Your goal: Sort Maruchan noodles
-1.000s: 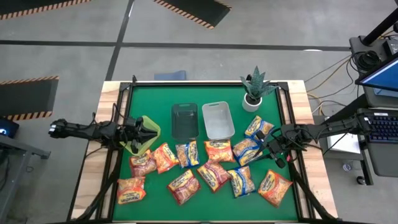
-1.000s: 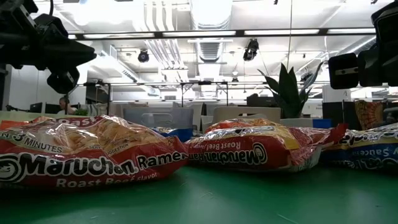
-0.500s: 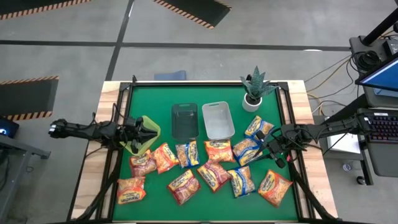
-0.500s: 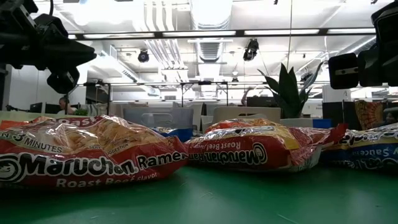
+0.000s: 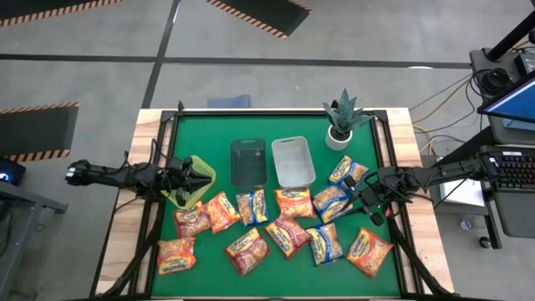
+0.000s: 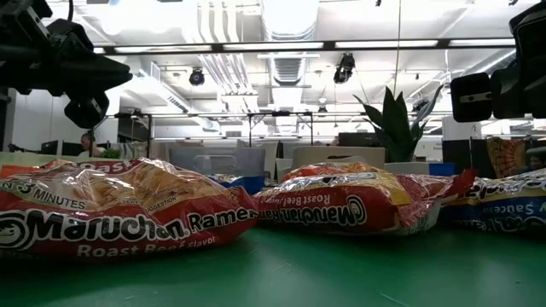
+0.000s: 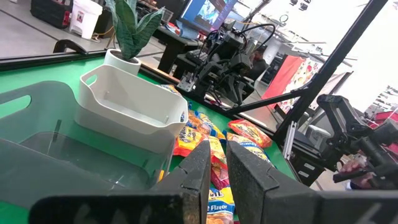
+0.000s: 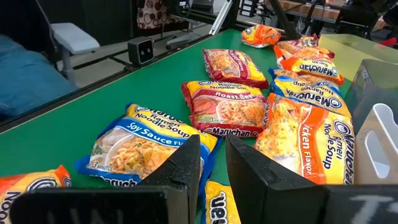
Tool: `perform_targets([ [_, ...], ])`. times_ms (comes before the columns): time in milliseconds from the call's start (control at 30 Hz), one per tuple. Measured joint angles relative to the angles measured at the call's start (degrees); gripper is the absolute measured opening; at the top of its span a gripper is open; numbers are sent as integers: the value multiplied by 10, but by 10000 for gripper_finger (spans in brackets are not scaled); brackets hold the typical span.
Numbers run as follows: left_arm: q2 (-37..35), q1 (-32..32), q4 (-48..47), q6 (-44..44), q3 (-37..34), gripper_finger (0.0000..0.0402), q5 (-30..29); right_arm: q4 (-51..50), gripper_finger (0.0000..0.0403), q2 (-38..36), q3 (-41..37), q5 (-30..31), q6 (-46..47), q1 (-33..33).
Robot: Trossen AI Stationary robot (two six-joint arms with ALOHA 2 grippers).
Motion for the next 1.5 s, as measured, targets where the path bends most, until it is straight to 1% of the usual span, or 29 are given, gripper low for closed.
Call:
perform_targets([
  [167,0,0,0,0,0,37,0,10,68,0,-1,0,17,0],
  [233,0,0,0,0,0,37,0,27,68,0,-2,0,93,0],
  [333,0,0,0,0,0,37,0,66,68,0,-2,1,259,0],
  [367,0,0,0,0,0,37,0,81,68,1,-2,4,284,0],
  [533,0,0,0,0,0,37,0,150,68,4,-2,5,324,0],
  [633,0,0,0,0,0,37,0,206,68,4,-2,17,325,0],
  [700,0,0,0,10,0,37,0,227,68,4,-1,48,325,0],
  [767,0,0,2,32,0,37,-11,228,68,4,-1,97,333,0],
  [800,1,0,15,27,-1,37,-21,225,68,4,-1,121,347,-1],
  [867,3,0,68,-28,-3,37,-50,220,68,4,-1,151,377,-7],
  [933,4,0,116,-64,-3,37,-83,218,68,4,-1,154,399,-13],
  [1033,4,0,184,-69,-3,37,-118,220,68,4,-1,153,411,-22],
  [1067,4,0,204,-70,-3,37,-120,224,68,4,-1,153,414,-27],
  [1200,11,0,278,-55,-3,37,-117,226,68,4,15,154,437,-51],
  [1267,23,0,312,-47,-3,37,-111,200,68,5,32,155,426,-63],
  [1400,58,0,356,-54,-1,37,-74,137,68,20,68,155,420,-78],
  [1500,94,-1,372,-62,9,37,-50,129,68,41,84,156,411,-78],
])
